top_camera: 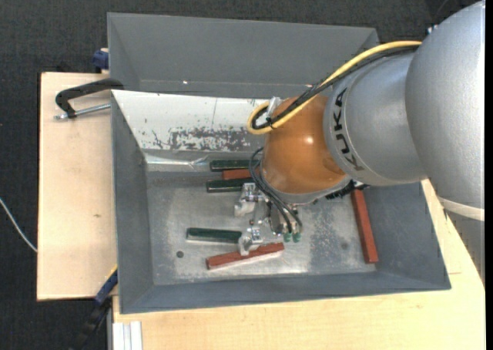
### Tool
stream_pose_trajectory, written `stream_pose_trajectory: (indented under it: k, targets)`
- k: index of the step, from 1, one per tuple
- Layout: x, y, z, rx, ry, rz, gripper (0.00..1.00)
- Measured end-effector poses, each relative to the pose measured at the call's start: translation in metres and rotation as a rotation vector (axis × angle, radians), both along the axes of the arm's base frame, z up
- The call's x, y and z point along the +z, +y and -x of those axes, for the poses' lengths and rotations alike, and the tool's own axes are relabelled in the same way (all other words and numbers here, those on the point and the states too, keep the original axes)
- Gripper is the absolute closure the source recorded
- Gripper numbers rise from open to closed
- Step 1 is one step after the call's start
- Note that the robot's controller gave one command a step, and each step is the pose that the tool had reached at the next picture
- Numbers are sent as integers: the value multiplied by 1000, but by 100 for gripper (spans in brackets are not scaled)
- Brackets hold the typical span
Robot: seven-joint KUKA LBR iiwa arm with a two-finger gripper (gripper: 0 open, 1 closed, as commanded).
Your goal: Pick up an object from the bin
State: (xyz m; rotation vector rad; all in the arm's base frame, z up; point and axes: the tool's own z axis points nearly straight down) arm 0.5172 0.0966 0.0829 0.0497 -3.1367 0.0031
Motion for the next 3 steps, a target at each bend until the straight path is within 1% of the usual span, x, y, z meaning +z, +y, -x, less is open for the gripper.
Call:
stream_pose_trajectory:
  k: [1,2,3]
  targets:
    - [0,0,0,0,0,0,100]
    - [1,-4,-4,31,12,-5,100]
    - [27,-15,-3,209,-4,-5,100]
